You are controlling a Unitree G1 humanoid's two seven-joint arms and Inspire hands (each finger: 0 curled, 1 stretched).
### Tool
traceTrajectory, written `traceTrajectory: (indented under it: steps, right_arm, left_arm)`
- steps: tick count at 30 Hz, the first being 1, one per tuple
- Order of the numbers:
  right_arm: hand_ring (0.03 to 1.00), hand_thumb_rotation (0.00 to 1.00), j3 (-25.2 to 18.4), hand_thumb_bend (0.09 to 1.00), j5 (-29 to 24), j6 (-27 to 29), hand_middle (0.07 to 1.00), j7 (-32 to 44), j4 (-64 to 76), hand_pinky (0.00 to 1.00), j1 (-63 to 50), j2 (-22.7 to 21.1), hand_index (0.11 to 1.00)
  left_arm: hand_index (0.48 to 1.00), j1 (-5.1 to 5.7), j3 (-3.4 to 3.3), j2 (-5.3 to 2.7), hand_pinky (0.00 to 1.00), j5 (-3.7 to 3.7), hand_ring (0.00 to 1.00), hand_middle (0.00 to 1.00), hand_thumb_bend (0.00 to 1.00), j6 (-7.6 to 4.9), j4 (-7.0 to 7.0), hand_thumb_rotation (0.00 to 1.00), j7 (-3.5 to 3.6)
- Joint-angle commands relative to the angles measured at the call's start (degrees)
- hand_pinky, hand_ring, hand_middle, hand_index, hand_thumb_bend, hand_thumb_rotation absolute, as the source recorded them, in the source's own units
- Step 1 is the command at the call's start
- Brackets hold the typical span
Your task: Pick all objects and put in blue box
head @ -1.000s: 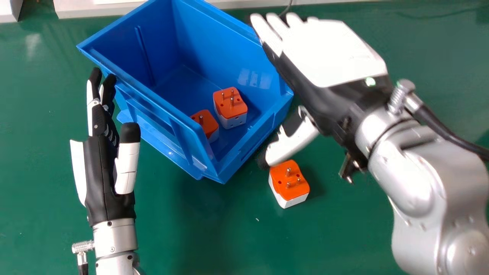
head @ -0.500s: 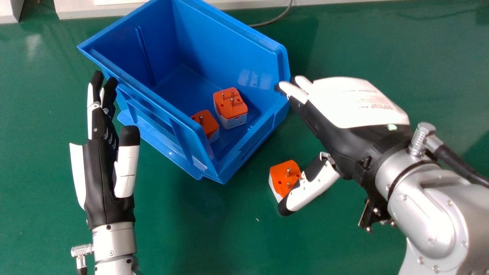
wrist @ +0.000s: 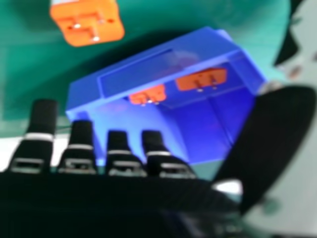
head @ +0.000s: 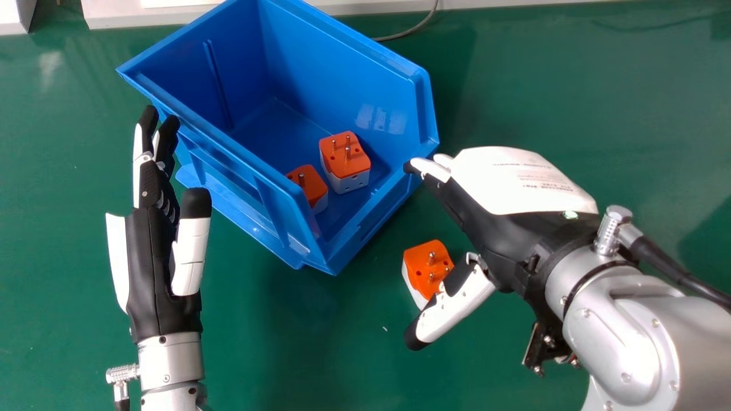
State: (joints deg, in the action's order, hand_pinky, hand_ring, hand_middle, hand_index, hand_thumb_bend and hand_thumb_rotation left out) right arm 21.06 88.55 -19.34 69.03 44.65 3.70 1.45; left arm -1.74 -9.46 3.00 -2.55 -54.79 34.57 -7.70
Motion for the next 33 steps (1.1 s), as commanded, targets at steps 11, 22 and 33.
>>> traceTrajectory:
  steps: [11, 22, 33]
  right_arm:
    - [0.801, 0.21, -0.6, 0.951, 1.5, 1.2, 0.860, -1.2, -1.8, 0.61, -0.8, 3.3, 0.870]
    - [0.677, 0.18, -1.0, 0.937, 2.5, 1.1, 0.774, -1.3, -7.4, 0.49, 0.2, 2.7, 0.832]
    - [0.753, 0.19, -1.7, 0.945, 0.7, 1.4, 0.827, -3.5, -10.0, 0.54, 1.1, 1.8, 0.811]
  left_arm:
    - [0.961, 0.57, 0.06, 0.19, 0.99, -0.74, 0.96, 0.94, 0.98, 0.59, -2.66, 0.93, -0.26]
    - [0.962, 0.35, 0.36, 0.19, 0.99, -0.36, 0.96, 0.94, 0.97, 0.88, -2.83, 0.93, 0.27]
    - [0.961, -0.46, 0.44, -0.05, 1.00, -0.39, 0.96, 0.95, 0.97, 0.84, -2.27, 0.93, 0.23]
